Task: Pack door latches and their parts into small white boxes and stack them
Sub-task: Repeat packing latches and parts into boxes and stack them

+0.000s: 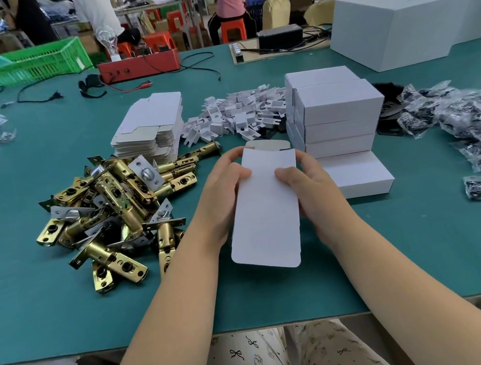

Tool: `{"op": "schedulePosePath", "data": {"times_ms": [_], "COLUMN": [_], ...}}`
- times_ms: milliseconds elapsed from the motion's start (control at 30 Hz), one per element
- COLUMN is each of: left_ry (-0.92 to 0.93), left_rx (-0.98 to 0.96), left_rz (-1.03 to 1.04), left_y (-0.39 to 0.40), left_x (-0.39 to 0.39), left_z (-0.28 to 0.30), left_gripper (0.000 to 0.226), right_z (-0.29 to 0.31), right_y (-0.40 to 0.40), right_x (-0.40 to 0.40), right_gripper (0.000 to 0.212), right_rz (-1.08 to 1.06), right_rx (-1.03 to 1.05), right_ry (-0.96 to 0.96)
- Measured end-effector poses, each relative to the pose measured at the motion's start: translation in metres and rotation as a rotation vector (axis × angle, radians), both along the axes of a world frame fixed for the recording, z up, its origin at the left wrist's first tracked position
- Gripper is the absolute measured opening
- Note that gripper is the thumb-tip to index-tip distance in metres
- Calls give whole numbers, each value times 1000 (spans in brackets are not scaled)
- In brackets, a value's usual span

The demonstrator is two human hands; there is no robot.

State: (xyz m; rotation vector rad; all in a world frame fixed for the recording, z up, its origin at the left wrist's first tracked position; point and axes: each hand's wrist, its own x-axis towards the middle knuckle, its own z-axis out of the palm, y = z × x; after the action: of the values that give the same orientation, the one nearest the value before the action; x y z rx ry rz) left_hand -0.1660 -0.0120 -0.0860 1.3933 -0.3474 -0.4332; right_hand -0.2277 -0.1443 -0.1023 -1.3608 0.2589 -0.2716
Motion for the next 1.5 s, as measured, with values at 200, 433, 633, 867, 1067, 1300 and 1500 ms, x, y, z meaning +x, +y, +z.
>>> {"op": "schedulePosePath", "data": {"times_ms": [200,433,633,867,1067,1300,1500], "left_ry": [-4,108,157,264,412,454,400], "left_rx": [21,78,-64,-353,-492,-466,-523], "left_rz": [47,91,260,624,366,227,373], "left_y": [-2,-4,-2,5,4,11,3], "left_x": [1,0,5,23,21,19,18], "left_z": [-1,-5,-7,-11,-7,-3,-3], "left_gripper": [15,29,13,60,26,16,18], "right_z": [0,-1,1,6,2,5,3], "right_y": [0,-2,-2,-8,-11,-16,-19], "right_x": [-2,-4,3,-2,-2,-5,-2], "right_gripper": [24,14,23,35,18,20,14], "right_rz": [46,80,52,143,43,1,-21], "right_rx": [26,46,120,439,265,80,510], "right_ry": [15,49,87,-15,53,19,-50]}}
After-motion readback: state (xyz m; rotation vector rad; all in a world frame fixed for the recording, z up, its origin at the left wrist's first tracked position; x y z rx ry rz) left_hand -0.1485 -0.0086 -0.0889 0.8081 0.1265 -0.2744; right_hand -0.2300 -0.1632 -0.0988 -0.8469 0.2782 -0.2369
